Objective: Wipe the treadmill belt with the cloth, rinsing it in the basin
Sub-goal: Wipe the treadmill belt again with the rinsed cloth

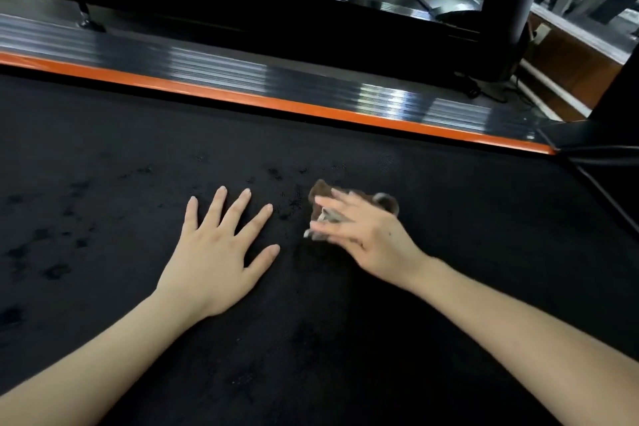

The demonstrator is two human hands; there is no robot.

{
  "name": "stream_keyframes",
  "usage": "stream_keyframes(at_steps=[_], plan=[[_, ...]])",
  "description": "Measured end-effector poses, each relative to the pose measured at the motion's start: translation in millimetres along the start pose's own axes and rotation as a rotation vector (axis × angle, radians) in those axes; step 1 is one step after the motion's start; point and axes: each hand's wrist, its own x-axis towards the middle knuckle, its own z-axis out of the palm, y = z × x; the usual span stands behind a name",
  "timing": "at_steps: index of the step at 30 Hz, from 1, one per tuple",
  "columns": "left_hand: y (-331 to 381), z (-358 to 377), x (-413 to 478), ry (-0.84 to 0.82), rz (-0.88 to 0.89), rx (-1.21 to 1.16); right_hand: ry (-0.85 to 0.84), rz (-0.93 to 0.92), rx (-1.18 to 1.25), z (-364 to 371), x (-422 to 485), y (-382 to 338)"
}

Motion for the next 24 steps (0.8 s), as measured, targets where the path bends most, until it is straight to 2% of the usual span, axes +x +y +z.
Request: stream_keyframes(at_steps=[5,10,12,15,17,19,22,24], plan=[[-1,5,0,0.037,0.0,-0.001,0.029,0.303,-0.103,9,56,40],[-3,7,0,0.072,0.011,-0.01,0.104,0.189,-0.186,6,40,57],[-3,8,0,0.081,0.016,-0.008,0.183,0.356,-0.269,1,39,89],[-2,7,2,0.079,0.005,0.012,0.22,0.74,-0.284,0,53,116],[-1,8,2,0.075,0.011,0.024,0.227,0.855,-0.283,7,76,105],[-1,8,2,0.066,0.009,0.026,0.22,0.784,-0.27,21,103,78],[-1,9,3,0.076,0.012,0.033,0.177,0.516,-0.214,46,135,32],[-3,10,2,0.075,0.019,0.022,0.12,0.398,-0.177,45,140,25]])
